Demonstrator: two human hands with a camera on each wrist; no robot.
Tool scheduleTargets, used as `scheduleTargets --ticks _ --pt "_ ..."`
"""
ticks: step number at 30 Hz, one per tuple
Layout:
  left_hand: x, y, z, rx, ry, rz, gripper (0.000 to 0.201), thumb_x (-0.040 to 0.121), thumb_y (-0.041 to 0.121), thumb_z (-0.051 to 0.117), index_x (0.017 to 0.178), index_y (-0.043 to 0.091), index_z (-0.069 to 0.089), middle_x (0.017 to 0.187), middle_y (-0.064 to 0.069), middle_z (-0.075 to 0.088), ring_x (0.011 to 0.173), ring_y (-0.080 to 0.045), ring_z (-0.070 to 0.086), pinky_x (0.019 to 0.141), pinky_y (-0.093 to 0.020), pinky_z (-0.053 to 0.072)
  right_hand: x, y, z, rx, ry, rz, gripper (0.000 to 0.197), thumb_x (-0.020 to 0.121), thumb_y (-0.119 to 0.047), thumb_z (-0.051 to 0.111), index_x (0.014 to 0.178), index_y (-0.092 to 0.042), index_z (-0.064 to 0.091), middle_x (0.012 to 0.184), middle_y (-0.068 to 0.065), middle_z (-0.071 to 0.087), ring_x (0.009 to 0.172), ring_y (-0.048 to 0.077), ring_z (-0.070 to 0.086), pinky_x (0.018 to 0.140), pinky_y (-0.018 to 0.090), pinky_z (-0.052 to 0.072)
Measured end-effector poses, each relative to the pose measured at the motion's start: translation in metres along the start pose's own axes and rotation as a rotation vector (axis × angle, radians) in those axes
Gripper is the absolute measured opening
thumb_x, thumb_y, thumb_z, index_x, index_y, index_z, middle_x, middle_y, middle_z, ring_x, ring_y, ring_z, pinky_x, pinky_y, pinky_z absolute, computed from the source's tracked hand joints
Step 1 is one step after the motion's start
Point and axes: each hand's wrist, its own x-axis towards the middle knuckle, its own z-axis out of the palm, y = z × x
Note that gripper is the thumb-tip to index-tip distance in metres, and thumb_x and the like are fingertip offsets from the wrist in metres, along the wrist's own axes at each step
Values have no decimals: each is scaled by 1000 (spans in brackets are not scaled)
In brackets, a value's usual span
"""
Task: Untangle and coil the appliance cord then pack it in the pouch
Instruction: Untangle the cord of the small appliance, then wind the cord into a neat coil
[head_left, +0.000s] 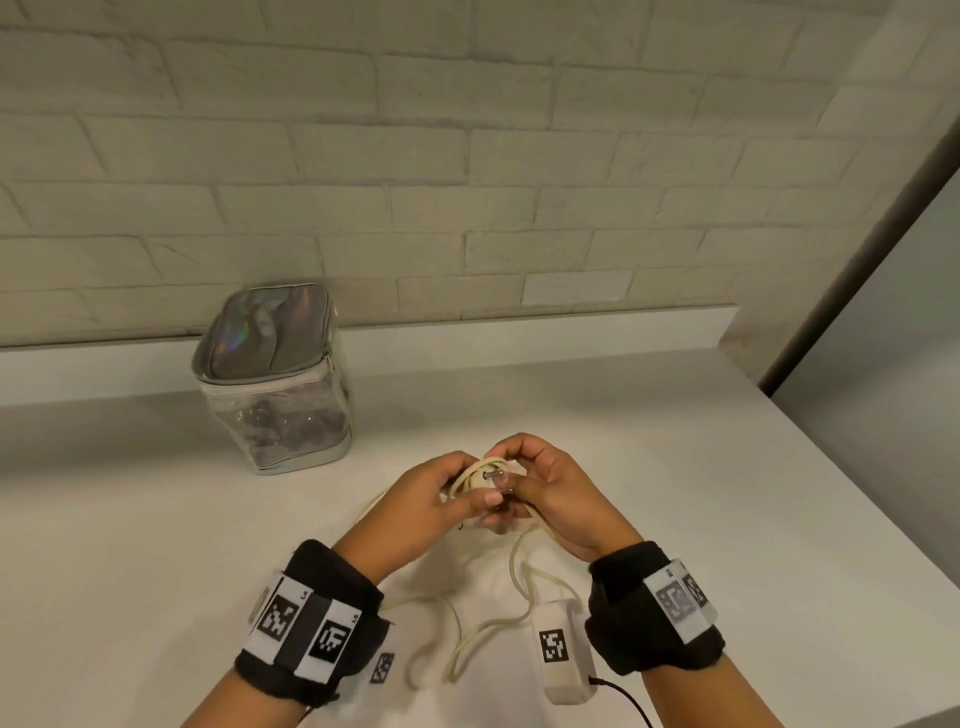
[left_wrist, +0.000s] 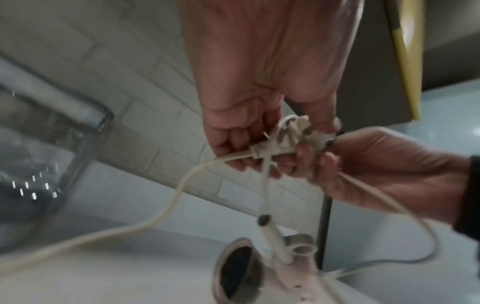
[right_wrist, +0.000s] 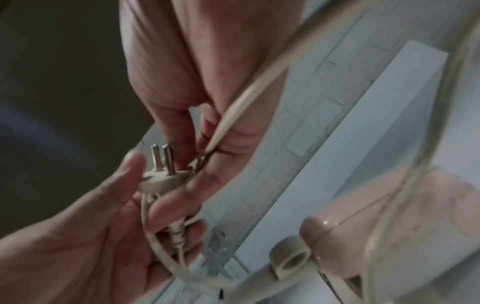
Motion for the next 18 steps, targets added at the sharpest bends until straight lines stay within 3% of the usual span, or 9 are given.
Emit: scheduleTargets --ticks 2,4,6,8,10,12,13,15,18 --pt "5 -3 -2 29 26 -21 36 70 57 59 86 25 61 78 4 63 68 -2 55 66 -22 43 -4 -4 -3 79 -70 54 19 91 -7 49 109 -8 55 101 11 66 80 29 69 75 39 56" --pt "7 -2 -4 49 43 -31 26 77 43 65 98 30 59 83 8 63 72 -1 57 67 -17 43 -6 -8 -7 81 -140 98 31 86 -12 54 117 -8 53 102 14 68 86 34 68 78 40 56" --pt "6 -6 -2 135 28 -50 42 77 37 67 116 33 52 90 9 56 80 -7 57 72 -21 44 -8 -10 -5 -164 -89 73 35 81 -10 66 114 -10 54 99 13 68 77 28 67 61 27 56" --pt "6 -8 0 257 79 -56 47 74 40 69 117 37 50 94 8 50 88 -12 55 79 -26 44 -7 -10 0 -347 21 -7 23 78 -5 69 99 -8 58 78 -5 68 52 8 58 45 15 42" --pt "5 -11 -4 288 171 -42 46 70 39 73 111 36 52 100 5 51 94 -12 54 83 -30 43 -6 -11 0 -374 68 -62 11 79 -2 67 86 -6 60 56 -15 62 37 -1 46 42 9 34" --pt "5 -14 -18 192 189 -86 55 64 35 78 111 33 50 109 5 54 102 -12 54 87 -27 44 -7 -17 -6 -395 121 -68 13 79 1 66 82 -9 60 49 -21 59 34 -1 43 42 9 32" --pt "3 -15 -29 121 165 -144 64 62 31 81 116 29 46 115 6 52 107 -12 51 88 -24 41 -7 -20 -12 -401 158 -68 14 79 2 65 83 -11 60 52 -21 59 34 -1 42 43 11 33" --pt "-1 -19 -50 26 176 -229 80 63 23 81 129 22 36 123 3 46 114 -13 44 93 -24 35 -7 -20 -27 -424 247 -83 22 81 0 64 88 -20 62 76 -16 58 41 0 40 46 18 34" --pt "-11 -27 -84 70 398 -237 70 78 14 69 136 14 30 129 -7 45 114 -19 44 94 -30 34 -6 -17 -43 -533 405 -124 29 80 -5 66 90 -31 62 92 -3 54 50 6 46 50 16 40"
